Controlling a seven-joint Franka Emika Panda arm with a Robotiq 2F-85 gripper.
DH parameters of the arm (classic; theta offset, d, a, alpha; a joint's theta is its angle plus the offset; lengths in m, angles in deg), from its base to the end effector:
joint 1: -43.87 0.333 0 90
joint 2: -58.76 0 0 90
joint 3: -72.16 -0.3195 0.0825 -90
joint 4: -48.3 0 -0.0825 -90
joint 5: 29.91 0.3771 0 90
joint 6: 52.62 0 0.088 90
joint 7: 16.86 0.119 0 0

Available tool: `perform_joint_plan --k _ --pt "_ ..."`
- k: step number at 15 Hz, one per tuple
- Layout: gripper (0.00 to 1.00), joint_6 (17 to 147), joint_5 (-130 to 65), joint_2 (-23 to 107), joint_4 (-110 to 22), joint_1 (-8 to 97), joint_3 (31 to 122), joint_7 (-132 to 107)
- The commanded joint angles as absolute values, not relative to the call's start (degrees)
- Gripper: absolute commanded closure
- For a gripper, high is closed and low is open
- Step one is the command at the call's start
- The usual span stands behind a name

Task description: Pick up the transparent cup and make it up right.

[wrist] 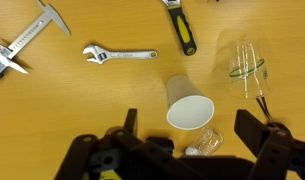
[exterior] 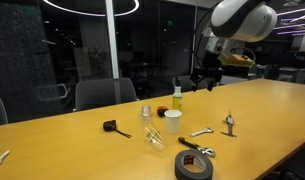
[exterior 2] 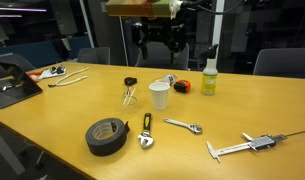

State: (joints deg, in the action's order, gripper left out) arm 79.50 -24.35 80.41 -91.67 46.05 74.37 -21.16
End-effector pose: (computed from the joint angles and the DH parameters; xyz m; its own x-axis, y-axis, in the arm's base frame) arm 0.4438 0.0020 0.4596 0.9704 0.0085 0.2414 0.0290 -0.9962 -0.0816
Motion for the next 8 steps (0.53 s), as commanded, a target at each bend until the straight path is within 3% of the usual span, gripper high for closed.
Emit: perform_joint_plan --k 1,8 --pt "0.0 79.32 -24.24 80.41 -91.56 45.78 74.11 -21.21" --pt "0.0 78.7 -22.43 78.98 -90.33 45.66 74.03 -18.11"
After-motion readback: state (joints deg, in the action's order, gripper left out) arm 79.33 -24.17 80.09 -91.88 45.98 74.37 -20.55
